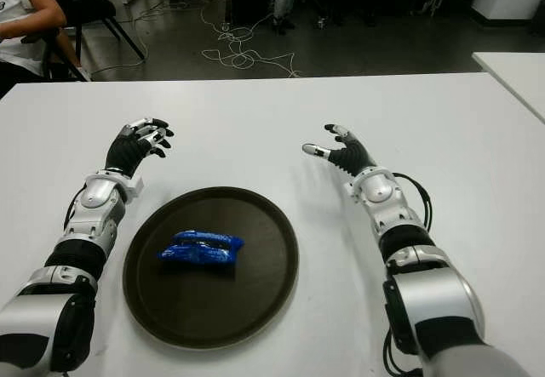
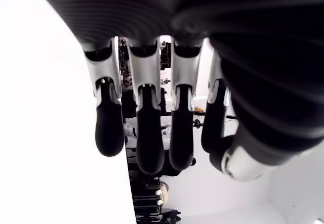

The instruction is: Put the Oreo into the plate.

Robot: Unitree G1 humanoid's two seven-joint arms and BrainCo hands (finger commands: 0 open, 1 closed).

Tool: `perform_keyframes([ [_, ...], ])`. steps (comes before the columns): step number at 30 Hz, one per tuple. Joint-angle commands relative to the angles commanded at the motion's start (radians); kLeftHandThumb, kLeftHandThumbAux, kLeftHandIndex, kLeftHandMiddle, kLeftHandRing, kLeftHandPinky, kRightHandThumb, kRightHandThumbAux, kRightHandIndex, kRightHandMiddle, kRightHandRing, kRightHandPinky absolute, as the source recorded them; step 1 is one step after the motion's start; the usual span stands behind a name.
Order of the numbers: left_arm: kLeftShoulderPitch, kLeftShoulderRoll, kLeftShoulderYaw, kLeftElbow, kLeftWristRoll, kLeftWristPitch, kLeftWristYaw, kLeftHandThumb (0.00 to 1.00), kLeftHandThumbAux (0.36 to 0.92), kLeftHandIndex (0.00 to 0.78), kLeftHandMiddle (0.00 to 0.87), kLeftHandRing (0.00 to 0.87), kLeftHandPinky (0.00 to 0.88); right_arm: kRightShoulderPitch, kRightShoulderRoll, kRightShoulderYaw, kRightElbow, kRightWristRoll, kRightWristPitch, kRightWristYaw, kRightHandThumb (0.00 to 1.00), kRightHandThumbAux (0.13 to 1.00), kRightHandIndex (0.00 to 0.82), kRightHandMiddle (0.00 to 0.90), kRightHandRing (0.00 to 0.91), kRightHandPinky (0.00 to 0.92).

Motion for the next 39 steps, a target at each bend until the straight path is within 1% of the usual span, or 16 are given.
perform_keyframes([
  [6, 0.002, 0.0, -0.002, -0.002, 0.004, -0.005, 0.004, 0.835, 0.672, 0.419, 0.469, 0.523, 0.594, 0.006, 0.003, -0.002, -0.009, 0.002, 0.008, -0.003, 0.0, 0.51, 0.0, 0.0, 0.0, 0.0],
  [12, 0.0, -0.001, 0.0, 0.003, 0.003, -0.008, 0.008, 0.834, 0.672, 0.419, 0.469, 0.518, 0.571, 0.007, 0.003, -0.003, -0.008, 0.002, 0.012, -0.007, 0.0, 0.52, 0.0, 0.0, 0.0, 0.0],
  [17, -0.004, 0.0, 0.0, 0.013, 0.002, -0.007, 0.005, 0.835, 0.672, 0.419, 0.468, 0.52, 0.583, 0.005, 0.011, -0.01, -0.006, 0.008, 0.02, -0.02, 0.0, 0.529, 0.0, 0.0, 0.0, 0.0],
  [25, -0.006, 0.002, 0.0, 0.022, 0.003, -0.015, -0.001, 0.835, 0.672, 0.419, 0.469, 0.519, 0.577, 0.0, 0.026, -0.043, -0.007, 0.041, 0.04, -0.048, 0.0, 0.567, 0.002, 0.012, 0.005, 0.004],
  [26, -0.007, 0.002, 0.001, 0.023, 0.0, -0.015, -0.003, 0.834, 0.672, 0.419, 0.469, 0.518, 0.574, -0.003, 0.024, -0.058, -0.006, 0.056, 0.043, -0.05, 0.0, 0.57, 0.004, 0.017, 0.008, 0.007],
  [30, -0.008, 0.001, 0.003, 0.025, -0.003, -0.018, -0.003, 0.834, 0.672, 0.419, 0.469, 0.516, 0.57, -0.019, 0.023, -0.109, -0.002, 0.109, 0.054, -0.047, 0.0, 0.587, 0.046, 0.079, 0.073, 0.056],
  [37, -0.011, 0.0, 0.005, 0.028, -0.002, -0.015, 0.002, 0.834, 0.672, 0.418, 0.468, 0.519, 0.584, -0.036, 0.031, -0.18, -0.002, 0.185, 0.071, -0.037, 0.0, 0.647, 0.115, 0.171, 0.205, 0.242],
  [39, -0.012, 0.0, 0.005, 0.029, -0.001, -0.014, 0.004, 0.834, 0.673, 0.418, 0.468, 0.519, 0.583, -0.036, 0.034, -0.194, -0.002, 0.2, 0.069, -0.034, 0.0, 0.66, 0.131, 0.189, 0.23, 0.274],
])
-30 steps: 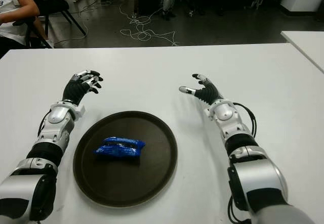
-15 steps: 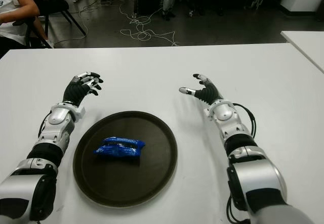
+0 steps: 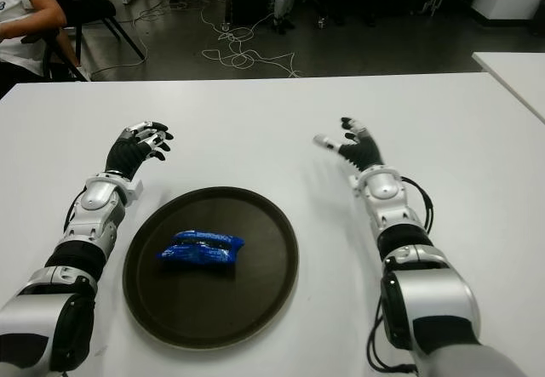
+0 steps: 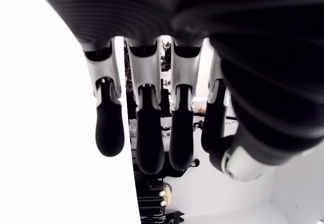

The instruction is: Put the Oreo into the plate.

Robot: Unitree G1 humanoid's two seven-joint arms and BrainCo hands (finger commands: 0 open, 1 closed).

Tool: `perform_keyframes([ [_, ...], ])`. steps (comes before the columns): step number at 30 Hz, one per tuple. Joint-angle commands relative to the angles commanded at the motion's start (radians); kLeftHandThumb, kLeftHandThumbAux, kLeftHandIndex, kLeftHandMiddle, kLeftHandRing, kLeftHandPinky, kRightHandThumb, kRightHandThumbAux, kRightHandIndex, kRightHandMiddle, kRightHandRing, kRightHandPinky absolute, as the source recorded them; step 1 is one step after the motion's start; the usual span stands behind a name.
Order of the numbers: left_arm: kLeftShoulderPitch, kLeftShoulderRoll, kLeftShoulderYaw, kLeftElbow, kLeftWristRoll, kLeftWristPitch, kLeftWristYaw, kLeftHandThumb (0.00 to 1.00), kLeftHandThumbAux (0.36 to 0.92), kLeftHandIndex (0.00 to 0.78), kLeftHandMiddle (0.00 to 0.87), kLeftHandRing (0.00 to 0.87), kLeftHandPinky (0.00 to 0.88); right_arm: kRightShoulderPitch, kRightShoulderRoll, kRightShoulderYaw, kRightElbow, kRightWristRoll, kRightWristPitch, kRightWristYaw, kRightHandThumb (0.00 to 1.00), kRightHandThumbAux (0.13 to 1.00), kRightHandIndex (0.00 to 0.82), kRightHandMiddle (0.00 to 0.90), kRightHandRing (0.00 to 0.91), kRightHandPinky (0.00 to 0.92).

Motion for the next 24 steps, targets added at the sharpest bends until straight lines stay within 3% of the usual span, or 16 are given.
perform_keyframes([
  [9, 0.002, 0.006, -0.007, 0.0, 0.008, -0.007, -0.005, 0.834, 0.672, 0.418, 0.468, 0.525, 0.594, -0.008, 0.0, -0.062, -0.002, 0.068, -0.011, 0.043, 0.022, 0.695, 0.198, 0.31, 0.364, 0.42],
  [14, 0.006, 0.004, -0.006, -0.006, 0.006, -0.013, -0.01, 0.834, 0.672, 0.419, 0.467, 0.516, 0.576, -0.009, 0.002, -0.104, -0.009, 0.118, -0.038, 0.075, 0.039, 0.7, 0.281, 0.418, 0.471, 0.511],
  [24, 0.006, 0.006, -0.007, -0.007, 0.005, -0.008, -0.01, 0.834, 0.673, 0.419, 0.464, 0.496, 0.554, -0.01, 0.004, -0.147, -0.016, 0.165, -0.084, 0.092, 0.08, 0.715, 0.362, 0.503, 0.539, 0.574],
])
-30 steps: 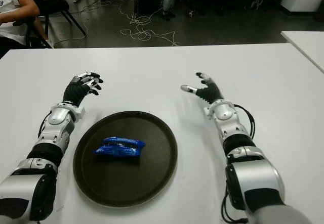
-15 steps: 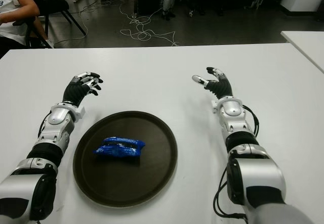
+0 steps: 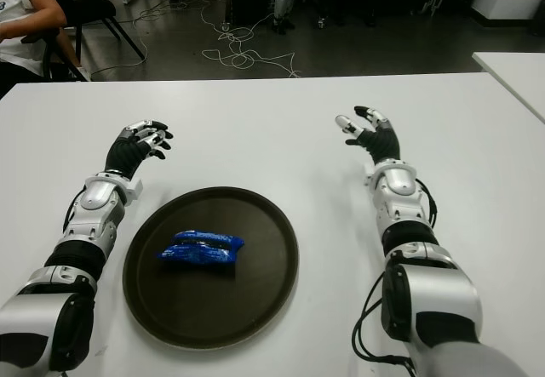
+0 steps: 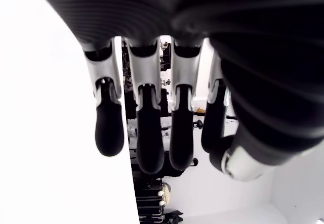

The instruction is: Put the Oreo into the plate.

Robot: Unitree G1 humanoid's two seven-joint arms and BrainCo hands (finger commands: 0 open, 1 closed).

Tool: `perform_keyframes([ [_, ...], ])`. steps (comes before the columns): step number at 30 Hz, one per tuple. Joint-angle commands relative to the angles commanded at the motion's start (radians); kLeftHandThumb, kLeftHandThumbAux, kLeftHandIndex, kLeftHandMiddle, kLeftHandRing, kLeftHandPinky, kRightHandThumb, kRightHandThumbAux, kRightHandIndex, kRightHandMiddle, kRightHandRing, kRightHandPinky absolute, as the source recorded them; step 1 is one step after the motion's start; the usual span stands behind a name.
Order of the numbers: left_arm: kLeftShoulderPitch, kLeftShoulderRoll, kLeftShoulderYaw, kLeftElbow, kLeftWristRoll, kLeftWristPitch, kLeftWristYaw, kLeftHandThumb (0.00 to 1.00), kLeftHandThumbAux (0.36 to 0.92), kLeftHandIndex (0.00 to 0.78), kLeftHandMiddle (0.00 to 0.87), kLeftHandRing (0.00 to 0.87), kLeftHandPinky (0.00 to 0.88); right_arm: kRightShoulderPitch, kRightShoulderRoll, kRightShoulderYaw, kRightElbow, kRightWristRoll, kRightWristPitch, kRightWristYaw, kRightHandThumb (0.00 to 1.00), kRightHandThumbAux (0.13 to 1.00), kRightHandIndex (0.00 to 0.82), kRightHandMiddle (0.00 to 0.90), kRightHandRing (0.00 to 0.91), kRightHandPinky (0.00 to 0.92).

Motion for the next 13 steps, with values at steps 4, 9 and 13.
perform_keyframes([
  [4, -0.001, -0.002, 0.0, 0.0, 0.001, -0.003, 0.004, 0.834, 0.673, 0.419, 0.464, 0.497, 0.562, 0.0, -0.001, -0.005, 0.01, 0.005, -0.005, 0.0, 0.1, 0.727, 0.391, 0.513, 0.545, 0.58],
  [9, -0.002, -0.001, -0.002, 0.003, 0.004, -0.002, 0.007, 0.834, 0.673, 0.419, 0.464, 0.501, 0.572, 0.001, 0.0, -0.006, 0.014, 0.002, -0.01, 0.0, 0.115, 0.75, 0.425, 0.526, 0.548, 0.571],
  [13, -0.004, 0.0, -0.003, 0.008, 0.004, 0.0, 0.005, 0.834, 0.673, 0.419, 0.465, 0.502, 0.568, 0.002, -0.001, -0.001, 0.015, -0.004, -0.012, -0.001, 0.112, 0.761, 0.43, 0.531, 0.552, 0.579],
])
